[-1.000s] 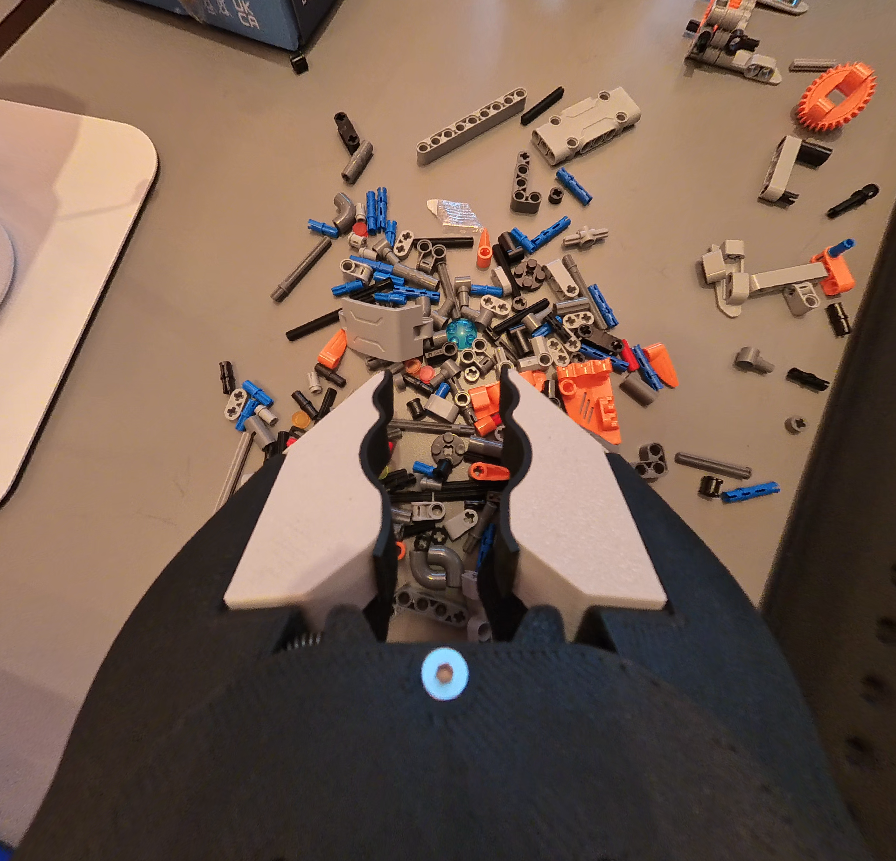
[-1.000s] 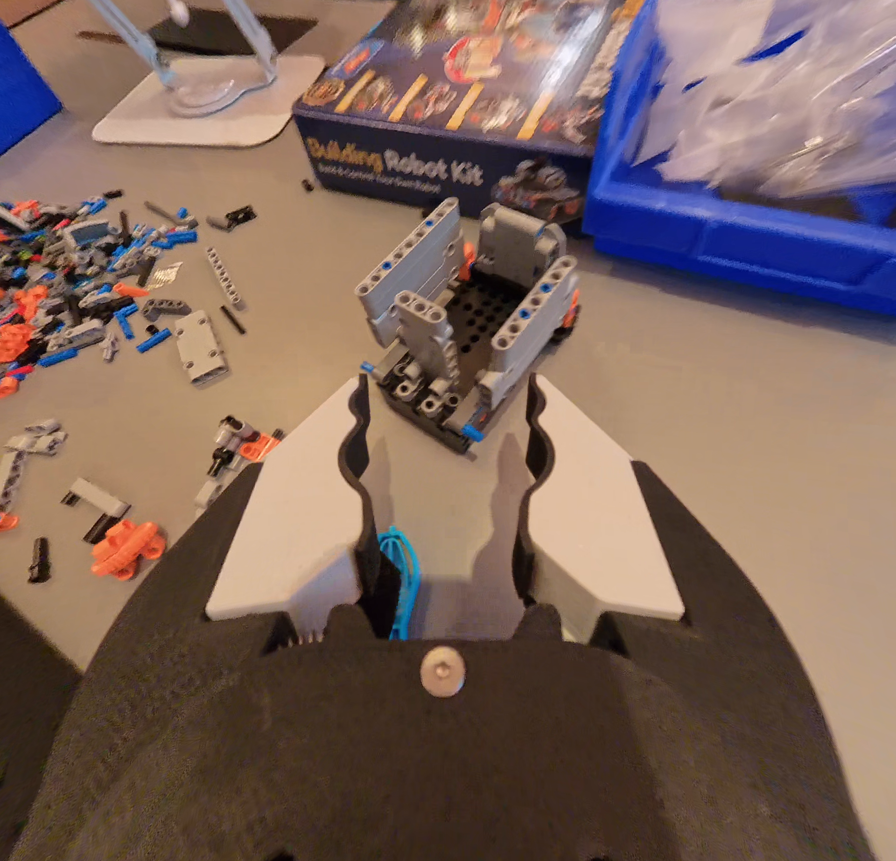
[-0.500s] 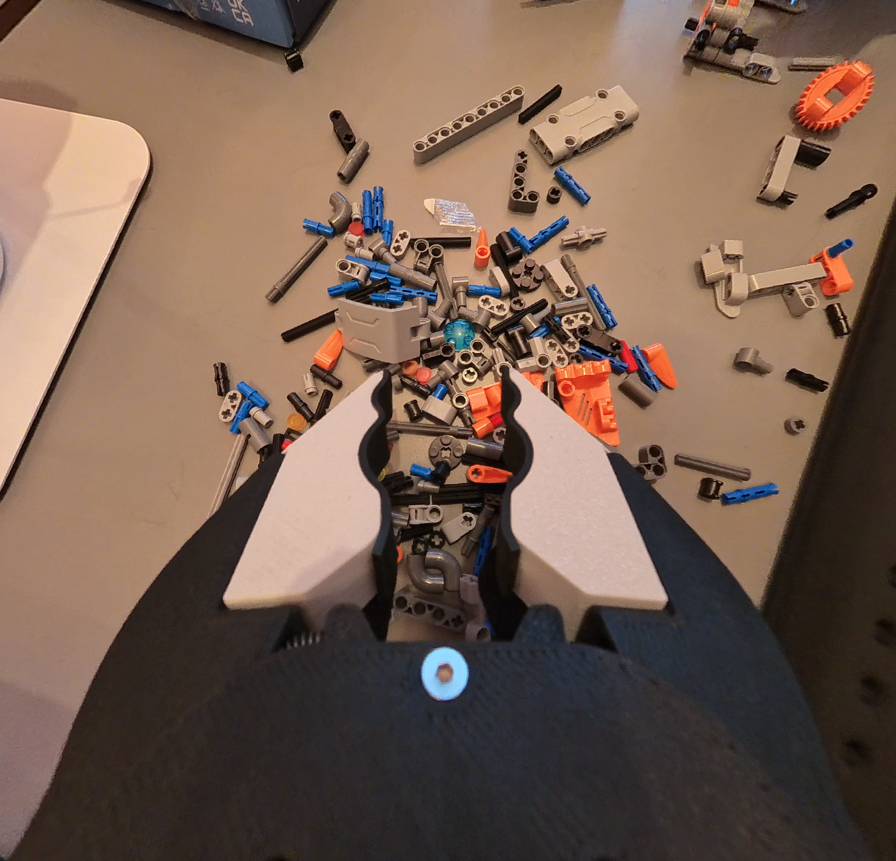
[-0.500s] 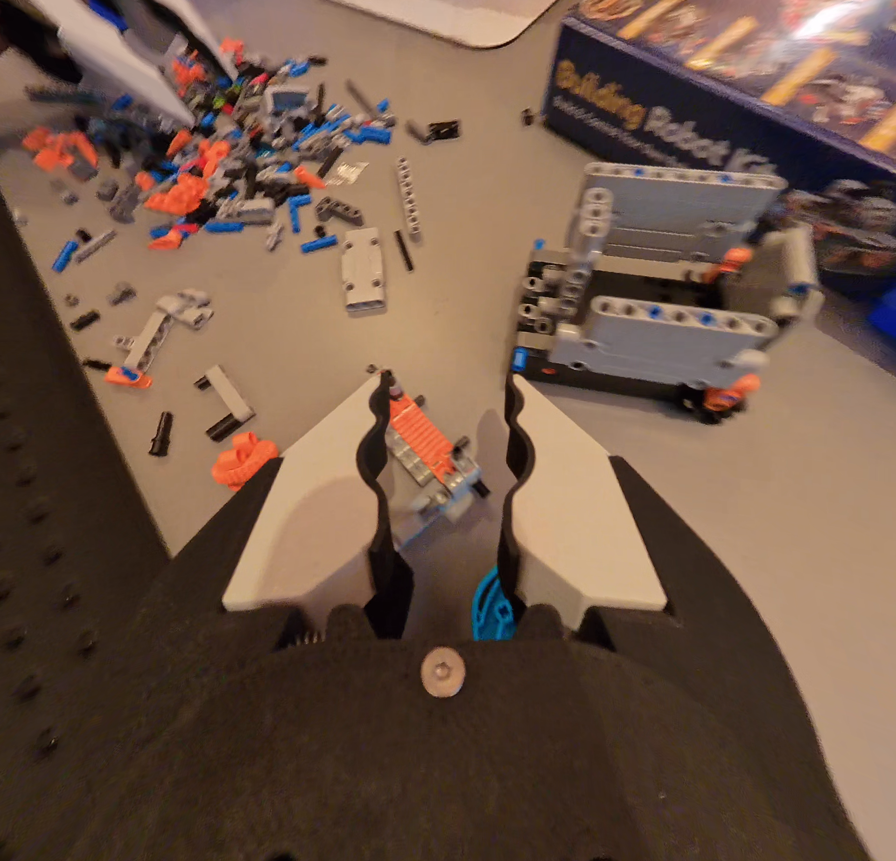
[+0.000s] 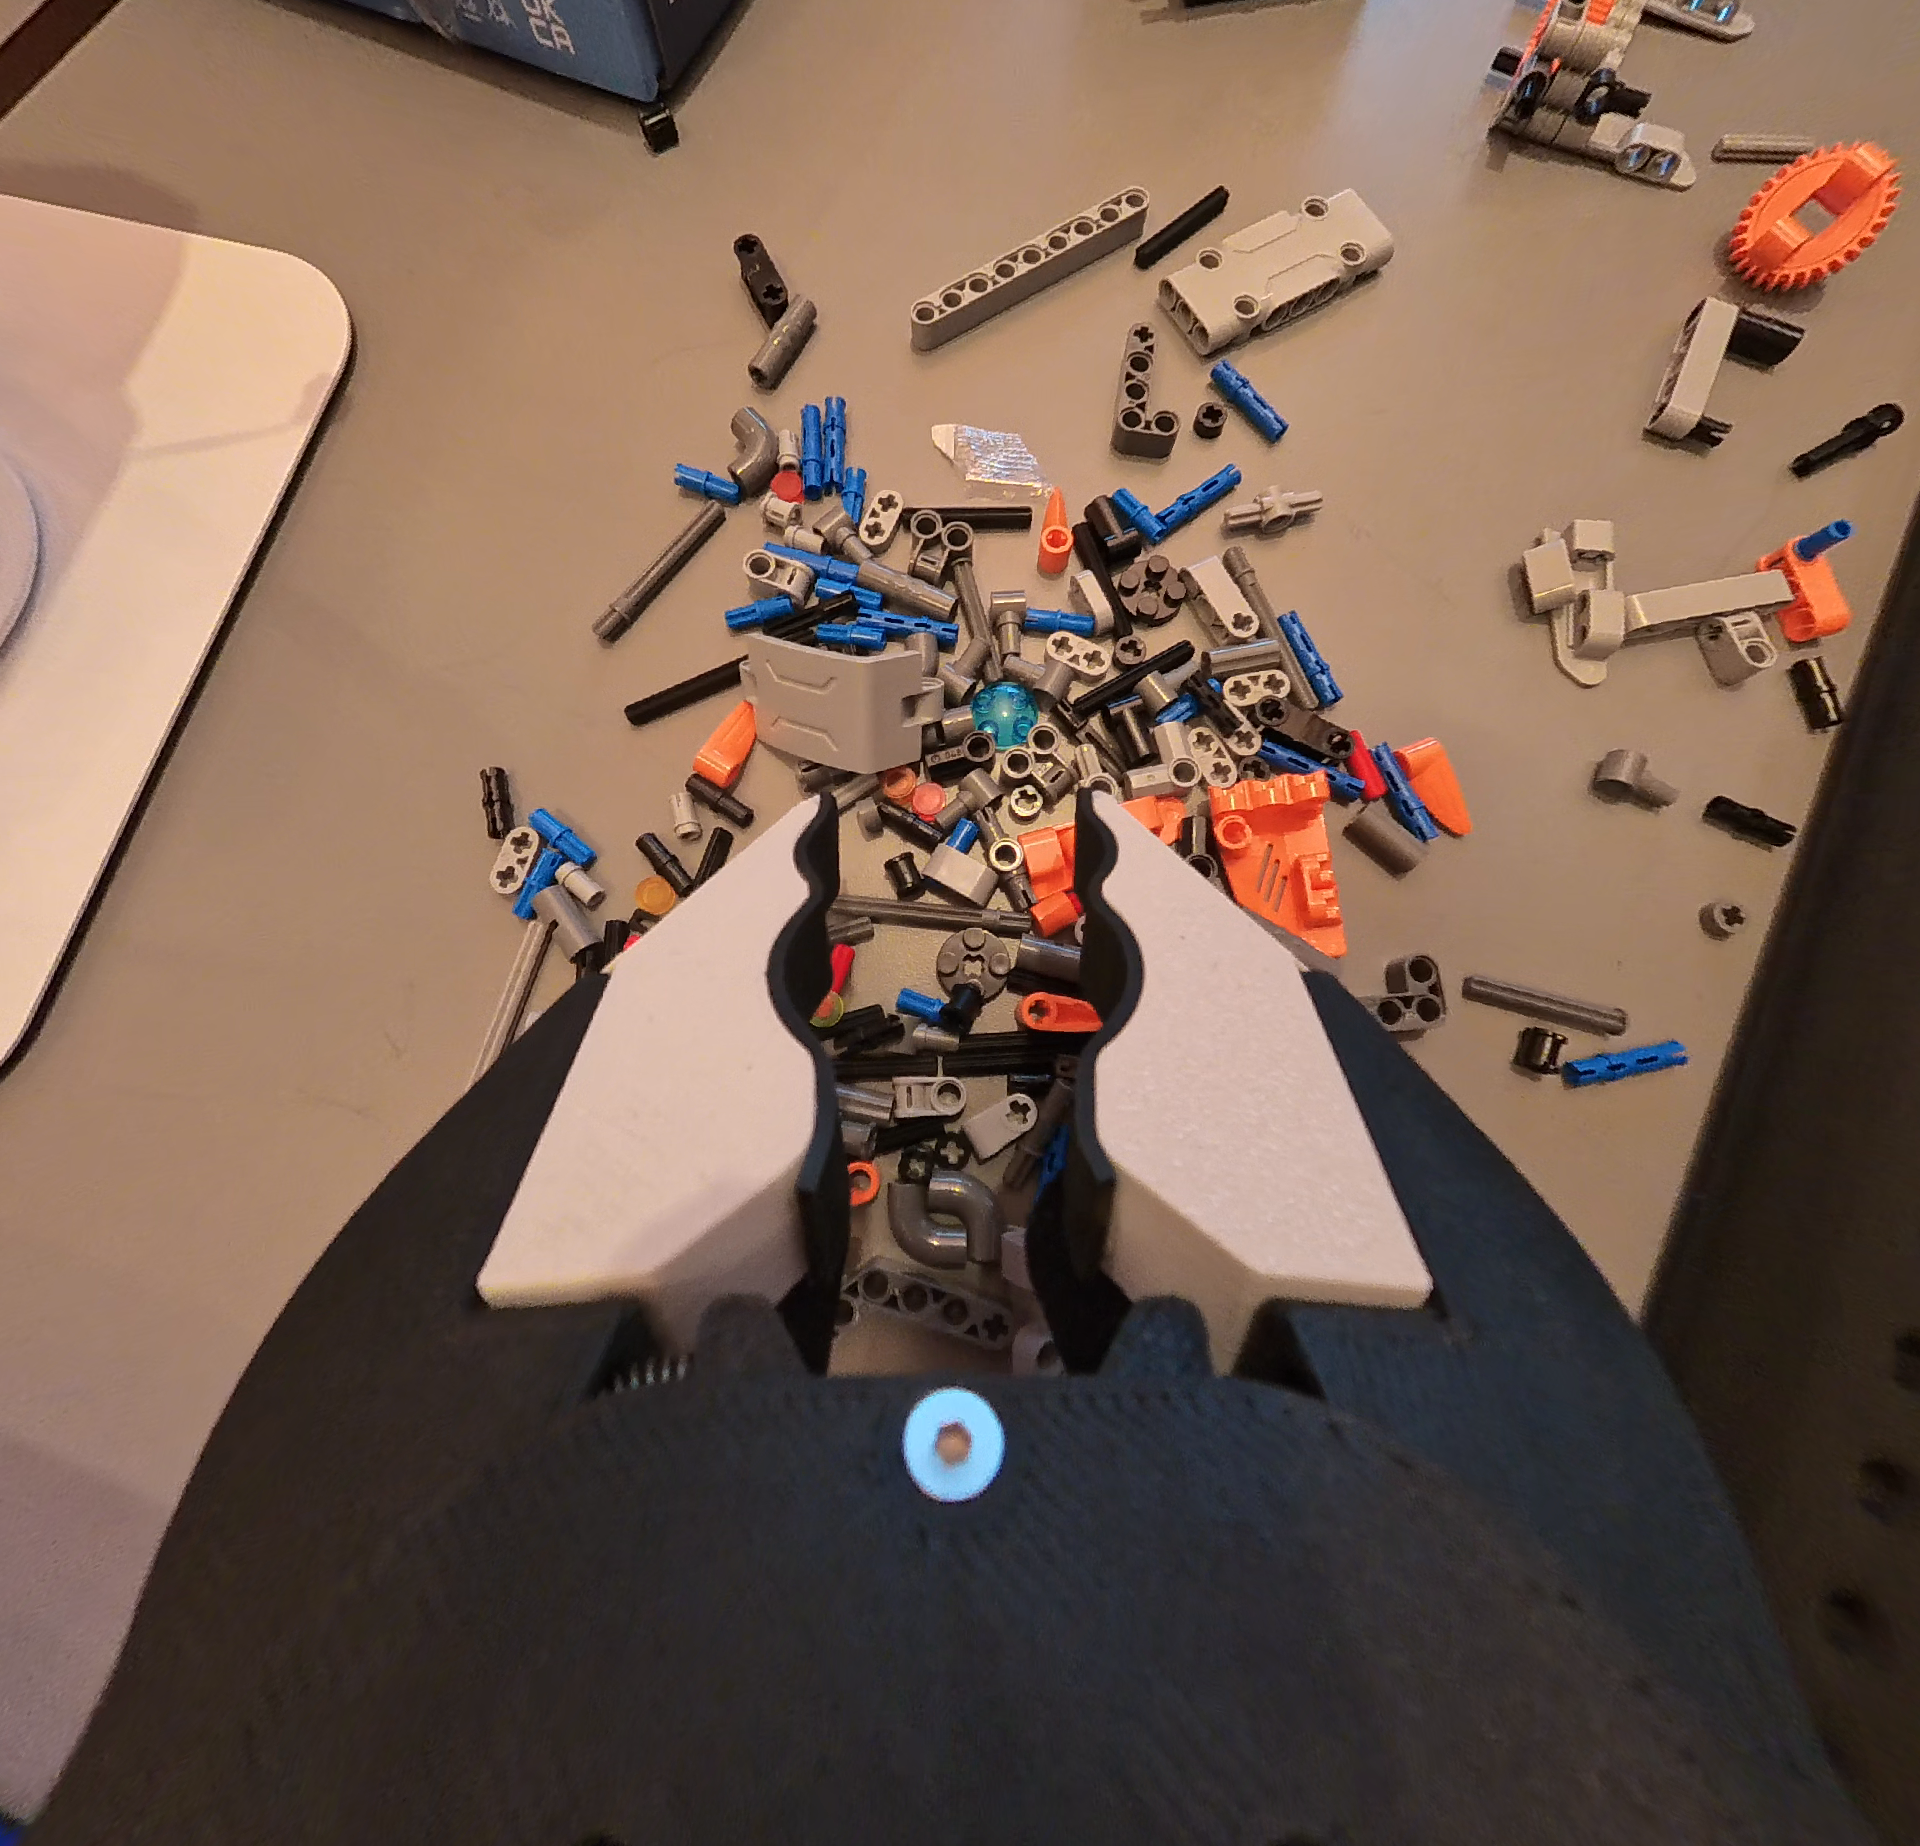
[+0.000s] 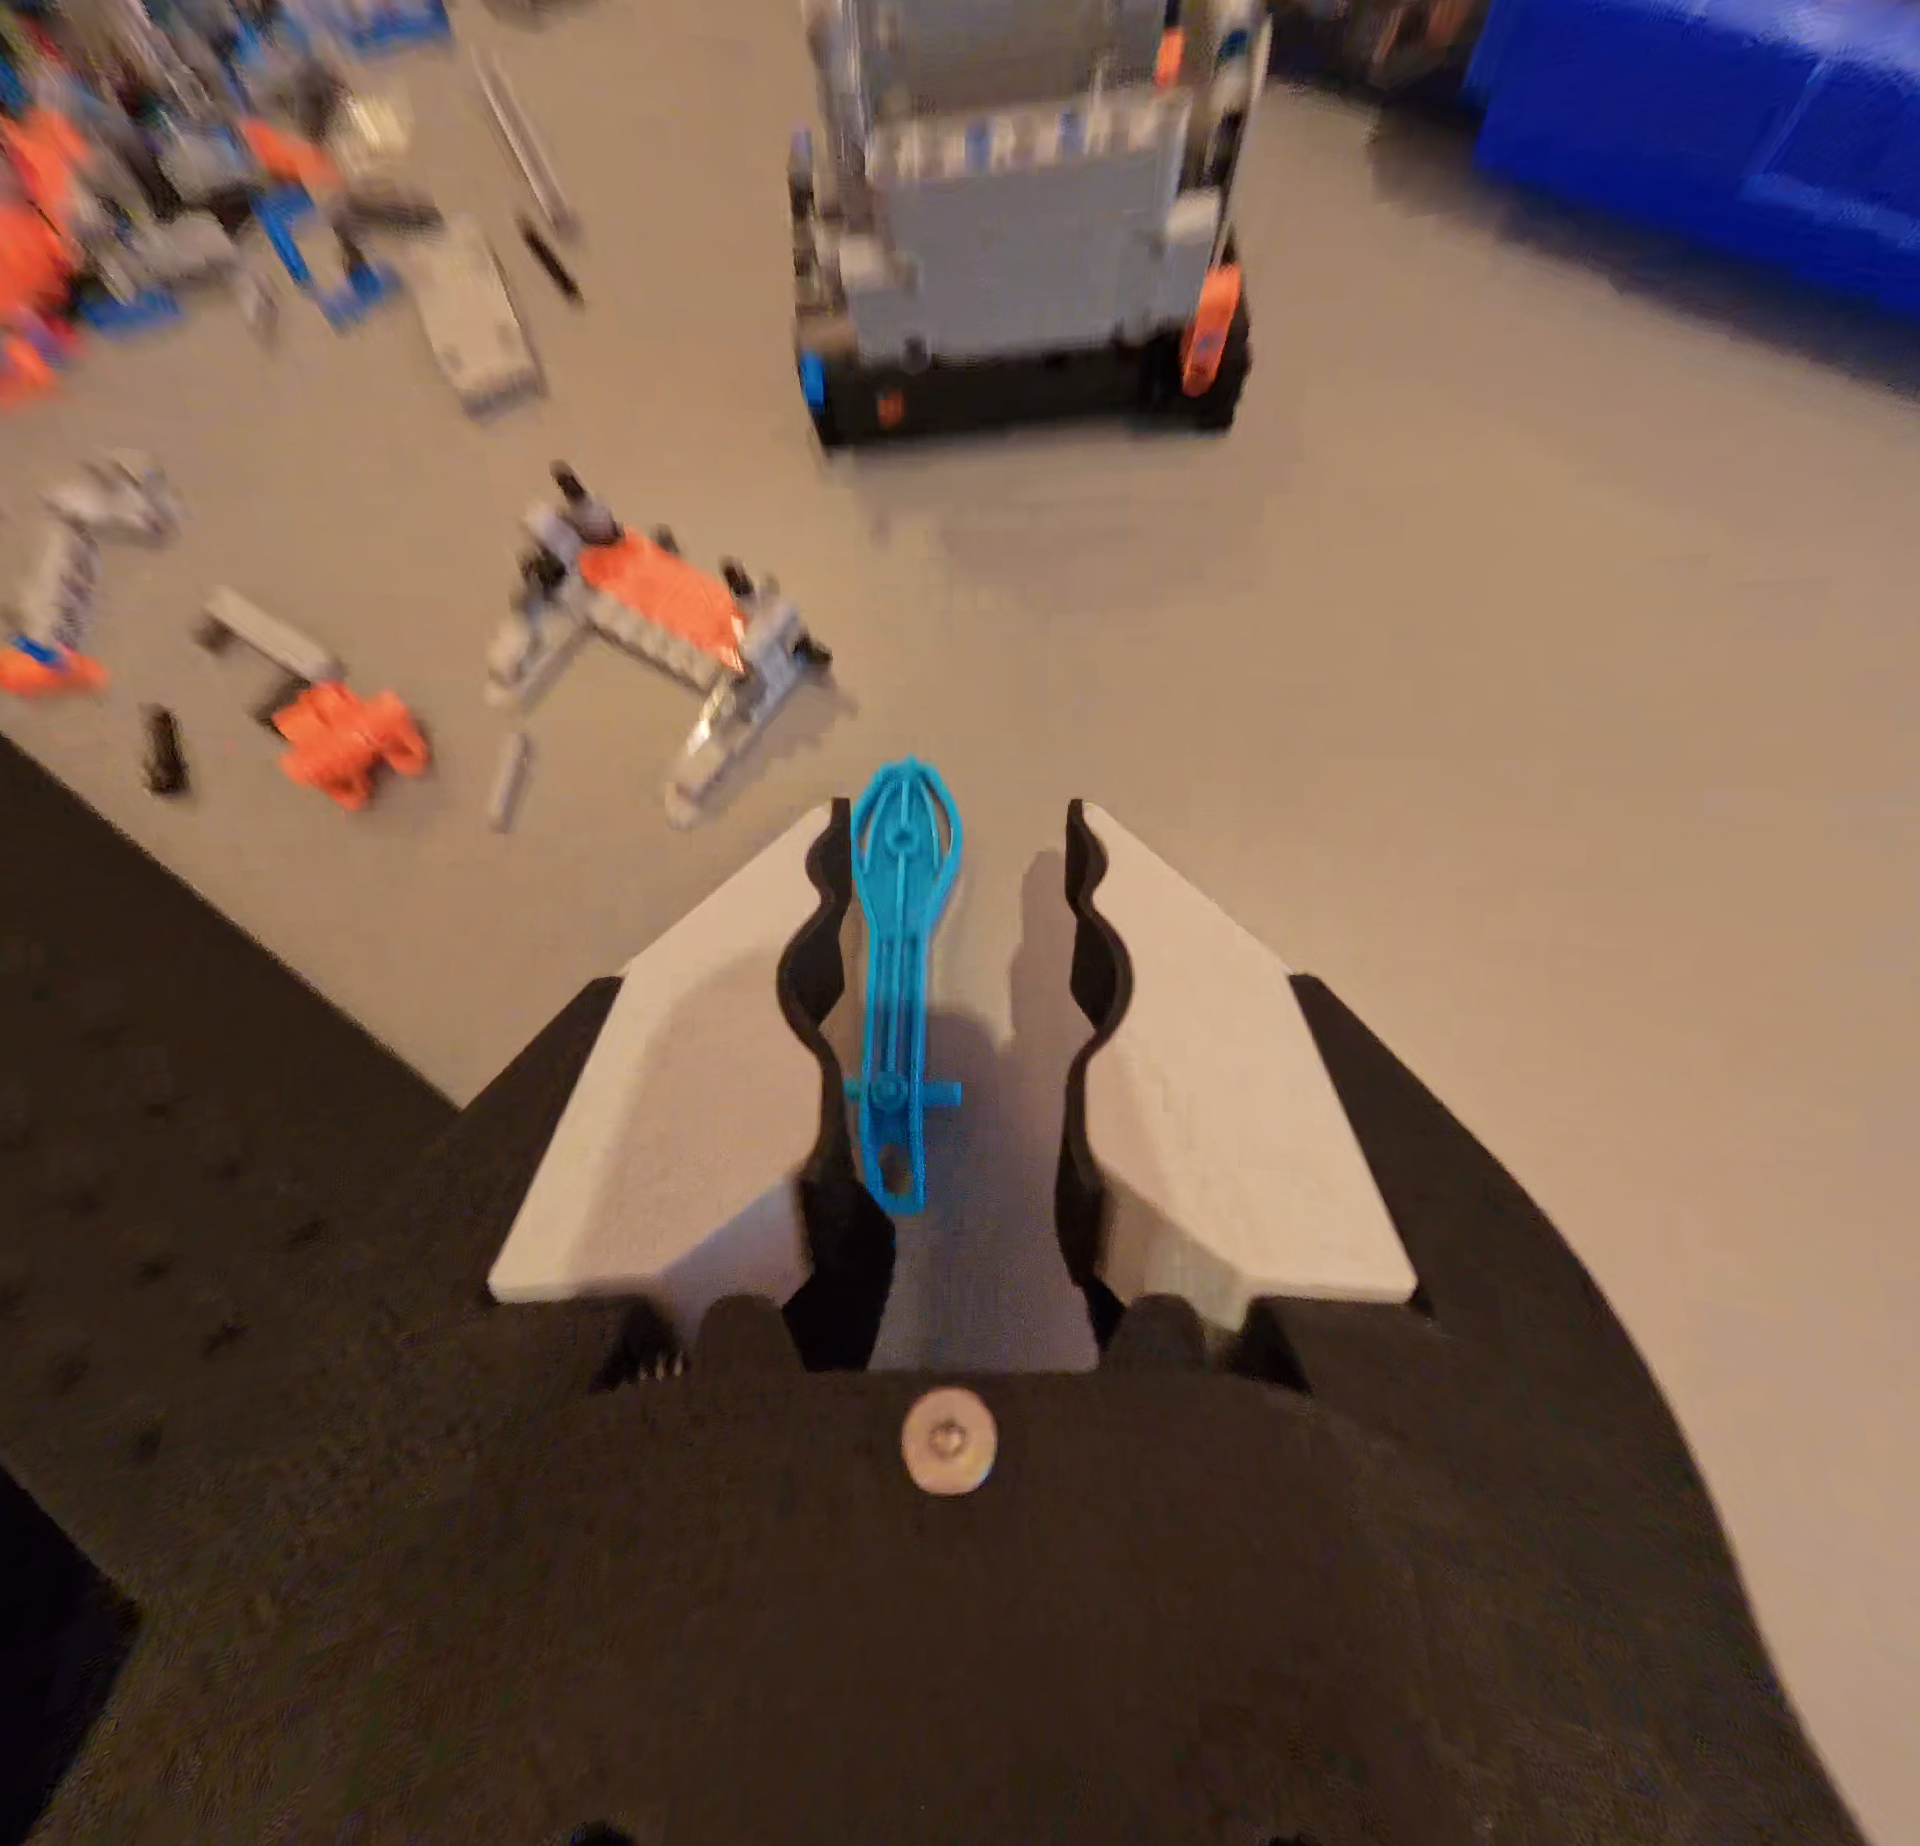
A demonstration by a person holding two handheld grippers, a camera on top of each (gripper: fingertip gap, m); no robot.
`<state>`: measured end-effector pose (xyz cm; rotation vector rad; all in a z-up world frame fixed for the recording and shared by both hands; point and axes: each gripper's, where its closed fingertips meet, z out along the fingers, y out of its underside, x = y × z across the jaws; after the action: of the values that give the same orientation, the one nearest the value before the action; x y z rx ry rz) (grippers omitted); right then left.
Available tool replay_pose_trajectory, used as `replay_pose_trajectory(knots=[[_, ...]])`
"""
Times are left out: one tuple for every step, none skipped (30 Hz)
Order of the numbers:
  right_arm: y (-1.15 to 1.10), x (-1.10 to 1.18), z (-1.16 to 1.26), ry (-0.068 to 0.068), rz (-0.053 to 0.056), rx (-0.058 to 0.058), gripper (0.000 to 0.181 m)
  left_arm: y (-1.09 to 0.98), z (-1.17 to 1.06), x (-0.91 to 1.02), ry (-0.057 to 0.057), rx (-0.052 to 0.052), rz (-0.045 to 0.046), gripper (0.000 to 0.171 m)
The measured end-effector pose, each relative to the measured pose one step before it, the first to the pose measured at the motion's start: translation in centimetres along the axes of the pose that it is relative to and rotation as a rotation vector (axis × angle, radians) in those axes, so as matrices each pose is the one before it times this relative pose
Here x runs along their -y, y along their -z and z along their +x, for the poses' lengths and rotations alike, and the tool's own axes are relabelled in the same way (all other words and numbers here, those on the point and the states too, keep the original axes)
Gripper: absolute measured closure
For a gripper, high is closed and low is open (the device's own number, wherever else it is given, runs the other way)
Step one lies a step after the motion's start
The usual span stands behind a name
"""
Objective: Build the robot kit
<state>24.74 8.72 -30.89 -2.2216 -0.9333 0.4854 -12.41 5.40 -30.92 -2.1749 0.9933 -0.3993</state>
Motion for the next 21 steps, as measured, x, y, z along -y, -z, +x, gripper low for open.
replay_pose_trajectory(knots=[[-0.248, -0.930, -0.288, 0.0196, -0.0490, -0.0057, 0.142, 0.007, -0.003, 0.002, -0.0006, 0.0004, -0.00077, 0.128], [-0.257, -0.650, -0.374, 0.0158, -0.0353, 0.0014, 0.142, 0.021, -0.032, -0.011, -0.0001, 0.0013, -0.00051, 0.128], [-0.261, -0.462, -0.262, 0.0145, -0.0251, -0.0029, 0.146, 0.034, -0.035, -0.006, 0.0009, 0.0011, 0.00012, 0.128], [-0.255, -0.319, -0.074, 0.0142, -0.0186, -0.0099, 0.153, 0.047, -0.025, 0.021, 0.0015, 0.0007, 0.00169, 0.128], [-0.255, -0.223, 0.062, 0.0104, -0.0124, -0.0109, 0.161, 0.060, -0.041, 0.027, 0.0010, 0.0017, 0.00233, 0.128], [-0.236, -0.049, 0.075, 0.0008, -0.0029, -0.0045, 0.165, 0.065, -0.042, 0.016, 0.0003, 0.0023, 0.00152, 0.128], [-0.152, 0.210, 0.079, -0.0076, 0.0117, 0.0017, 0.166, 0.040, -0.026, 0.009, 0.0004, 0.0017, 0.00090, 0.128], [-0.157, 0.172, 0.142, -0.0070, 0.0062, -0.0012, 0.166, 0.041, -0.035, -0.009, 0.0004, 0.0018, 0.00054, 0.128], [-0.166, 0.236, 0.189, 0.0004, 0.0071, -0.0074, 0.166, 0.039, -0.043, -0.005, -0.0006, 0.0030, 0.00072, 0.128], [-0.210, 0.280, 0.202, 0.0004, 0.0084, -0.0081, 0.166, 0.042, -0.067, 0.005, -0.0007, 0.0040, 0.00061, 0.128], [-0.238, 0.322, 0.289, -0.0080, 0.0108, -0.0099, 0.165, 0.049, -0.074, 0.001, 0.0000, 0.0040, 0.00107, 0.128], [-0.233, 0.305, 0.331, -0.0164, 0.0098, -0.0113, 0.163, 0.060, -0.099, 0.021, 0.0014, 0.0043, 0.00162, 0.129], [-0.149, 0.195, 0.286, -0.0158, 0.0031, -0.0113, 0.150, 0.065, -0.096, 0.021, 0.0015, 0.0042, 0.00229, 0.128], [0.016, 0.090, 0.243, -0.0042, -0.0030, -0.0159, 0.140, 0.084, -0.101, 0.030, 0.0014, 0.0050, 0.00223, 0.129], [0.241, 0.195, 0.227, 0.0033, 0.0073, -0.0204, 0.137, 0.090, -0.131, -0.007, 0.0014, 0.0066, 0.00166, 0.129], [0.394, 0.324, 0.124, 0.0005, 0.0174, -0.0145, 0.136, 0.114, -0.169, 0.017, 0.0022, 0.0086, 0.00255, 0.129], [0.473, 0.424, -0.054, 0.0005, 0.0241, -0.0049, 0.136, 0.122, -0.132, 0.042, 0.0032, 0.0065, 0.00523, 0.129], [0.491, 0.417, -0.231, 0.0064, 0.0247, 0.0013, 0.138, 0.126, -0.122, 0.081, 0.0050, 0.0040, 0.00730, 0.129], [0.442, 0.330, -0.287, 0.0099, 0.0186, 0.0001, 0.140, 0.106, -0.137, 0.099, 0.0062, 0.0045, 0.00712, 0.129], [0.375, 0.276, -0.283, 0.0112, 0.0152, -0.0034, 0.140, 0.083, -0.144, 0.070, 0.0064, 0.0042, 0.00583, 0.129], [0.323, 0.277, -0.384, 0.0106, 0.0139, 0.0000, 0.141, 0.054, -0.119, 0.056, 0.0065, 0.0035, 0.00559, 0.129]])
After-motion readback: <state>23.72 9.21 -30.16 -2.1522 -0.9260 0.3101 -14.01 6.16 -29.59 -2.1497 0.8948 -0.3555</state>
